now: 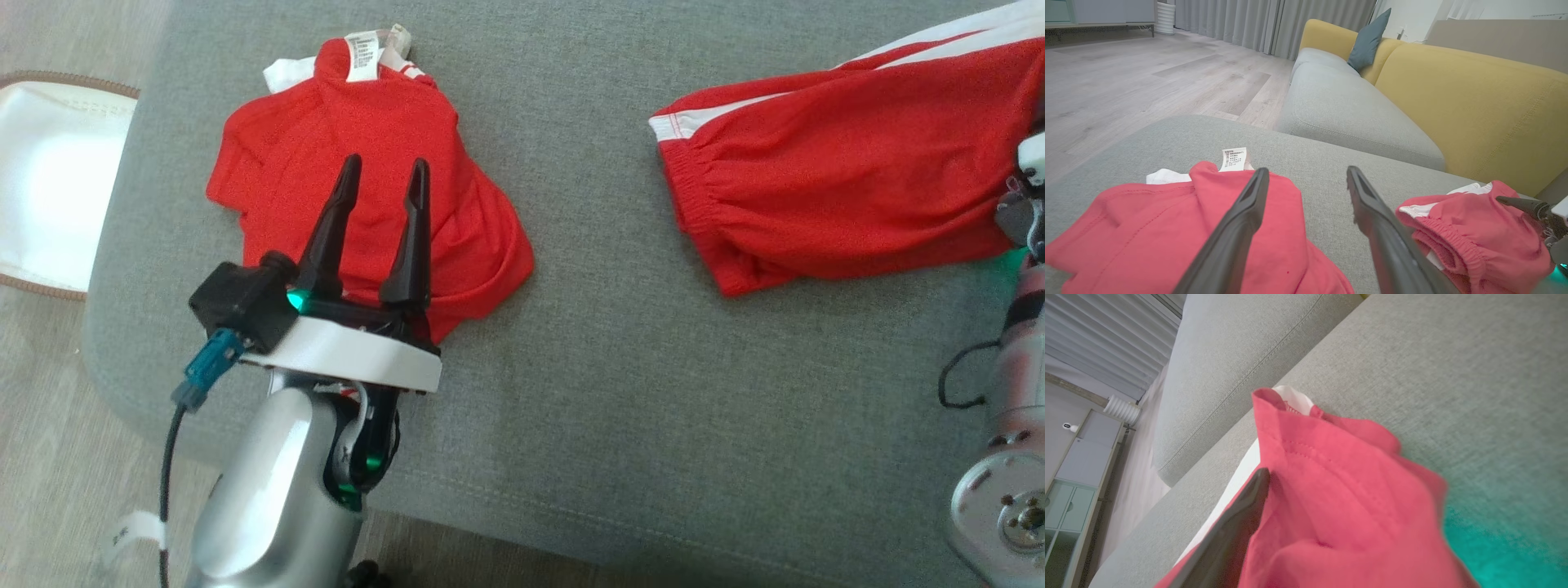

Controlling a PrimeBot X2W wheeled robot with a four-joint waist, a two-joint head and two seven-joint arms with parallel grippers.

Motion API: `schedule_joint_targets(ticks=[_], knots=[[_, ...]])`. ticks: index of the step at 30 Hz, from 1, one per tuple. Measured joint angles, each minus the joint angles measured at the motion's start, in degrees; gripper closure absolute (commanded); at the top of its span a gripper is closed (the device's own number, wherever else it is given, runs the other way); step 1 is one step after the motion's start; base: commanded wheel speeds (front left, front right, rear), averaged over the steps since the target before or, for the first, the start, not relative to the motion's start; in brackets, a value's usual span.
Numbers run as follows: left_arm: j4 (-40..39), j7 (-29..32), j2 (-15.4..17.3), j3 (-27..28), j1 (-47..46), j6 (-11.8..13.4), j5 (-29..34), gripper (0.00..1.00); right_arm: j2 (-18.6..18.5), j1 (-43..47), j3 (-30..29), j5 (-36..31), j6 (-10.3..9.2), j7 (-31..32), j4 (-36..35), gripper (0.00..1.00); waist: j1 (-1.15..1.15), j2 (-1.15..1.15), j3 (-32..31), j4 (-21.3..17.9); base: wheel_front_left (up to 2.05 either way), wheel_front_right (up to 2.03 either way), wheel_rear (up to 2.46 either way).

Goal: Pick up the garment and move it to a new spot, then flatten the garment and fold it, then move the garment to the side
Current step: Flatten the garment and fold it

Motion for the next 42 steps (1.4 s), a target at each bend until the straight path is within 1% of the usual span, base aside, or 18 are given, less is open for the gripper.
schedule_joint_targets(ticks=[1, 6, 10, 14, 20, 24, 30, 36, 39, 42], knots=[[0.0, 0.0, 0.0, 0.0, -0.1, 0.1, -0.1, 0.0, 0.0, -0.4, -0.3, -0.5, 0.0, 0.0, 0.3, 1.0, 0.0, 0.0, 0.0, -0.1, 0.0, 0.0, 0.0], [0.1, 0.0, 0.0, 0.0, -0.1, 0.1, -0.1, 0.0, 0.3, -0.7, 0.4, -0.9, 0.0, -1.2, 1.3, 1.0, 0.01, 0.0, -0.8, -1.0, 0.0, 0.0, 0.0], [0.1, 0.0, 0.0, 0.2, 0.0, 0.1, -0.1, 0.0, 0.9, 0.5, 1.3, 1.9, 0.0, -3.3, 1.4, 1.0, 0.01, 0.0, -2.2, -2.5, 0.0, 0.0, 0.0], [0.1, 0.0, 0.0, 0.4, 0.3, 0.1, 0.5, 0.0, 1.3, 4.6, 1.9, 5.1, 0.0, -5.3, -0.1, 1.0, 0.0, 0.0, -4.1, -4.5, 0.0, 0.0, 0.0], [0.3, 0.0, 0.0, 0.4, 1.6, 0.0, 1.5, 0.0, 1.6, 11.6, -0.5, 8.0, 0.0, -7.7, -4.5, 1.0, 0.0, 0.0, -7.2, -7.9, 0.0, 0.0, 0.0], [0.4, 0.0, 0.0, 0.5, 3.1, 0.1, 1.9, 0.0, 1.8, 15.7, -2.9, 8.0, 0.0, -8.1, -7.2, 1.0, -0.01, 0.0, -9.1, -9.8, 0.0, 0.0, 0.0], [0.4, 0.0, 0.0, 0.5, 4.1, -0.1, 2.1, 0.0, 1.8, 17.7, -4.0, 8.0, 0.0, -8.1, -8.1, 1.0, -0.01, 0.0, -10.4, -11.1, 0.0, 0.0, 0.0], [0.7, 0.0, 0.1, 0.4, 4.1, -0.4, 2.4, 0.0, 1.9, 17.5, -1.6, 8.6, 0.0, -9.9, -8.2, 1.0, -0.01, 0.0, -10.9, -10.8, 0.0, 0.0, 0.0], [0.8, 0.0, 0.1, 0.4, 4.1, -0.4, 2.4, 0.0, 1.9, 17.5, 1.0, 9.9, 0.0, -11.2, -8.4, 1.0, 0.0, 0.0, -11.3, -10.5, 0.0, 0.0, 0.0], [0.8, 0.0, 0.1, 0.5, 4.3, -0.4, 2.4, 0.0, 1.9, 17.5, 5.0, 12.1, 0.0, -12.1, -9.6, 1.0, 0.0, 0.0, -12.0, -10.4, 0.0, 0.0, 0.0]])
